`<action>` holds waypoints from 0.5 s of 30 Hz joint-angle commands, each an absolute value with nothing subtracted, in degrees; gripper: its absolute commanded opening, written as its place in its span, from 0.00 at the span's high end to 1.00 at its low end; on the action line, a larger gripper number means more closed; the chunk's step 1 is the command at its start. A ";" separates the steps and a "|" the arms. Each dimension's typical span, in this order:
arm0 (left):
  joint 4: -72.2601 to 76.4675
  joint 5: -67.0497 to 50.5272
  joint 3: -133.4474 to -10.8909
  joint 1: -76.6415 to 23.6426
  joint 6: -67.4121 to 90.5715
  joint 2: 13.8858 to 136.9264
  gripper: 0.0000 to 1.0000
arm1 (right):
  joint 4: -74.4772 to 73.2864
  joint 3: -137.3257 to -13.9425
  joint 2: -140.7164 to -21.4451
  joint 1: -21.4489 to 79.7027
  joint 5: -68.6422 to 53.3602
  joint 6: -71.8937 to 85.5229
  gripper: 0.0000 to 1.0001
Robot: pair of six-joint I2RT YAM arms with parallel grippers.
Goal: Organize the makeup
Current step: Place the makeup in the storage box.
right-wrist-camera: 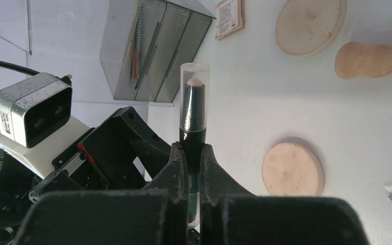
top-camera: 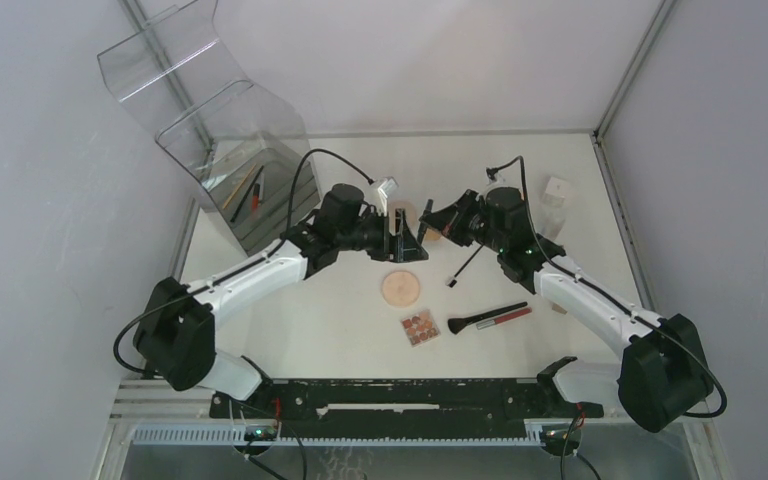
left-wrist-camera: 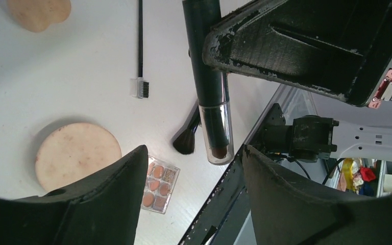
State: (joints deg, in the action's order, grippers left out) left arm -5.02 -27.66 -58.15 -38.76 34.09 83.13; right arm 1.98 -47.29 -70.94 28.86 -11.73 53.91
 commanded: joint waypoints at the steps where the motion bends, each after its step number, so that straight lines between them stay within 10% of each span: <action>1: -2.24 -29.96 -62.29 -38.94 35.42 83.99 0.30 | 6.11 -47.49 -69.50 28.83 -12.06 54.26 1.00; 15: 0.83 -30.30 -63.77 -38.94 38.01 84.90 0.37 | 6.46 -47.47 -69.43 29.10 -13.30 52.88 1.00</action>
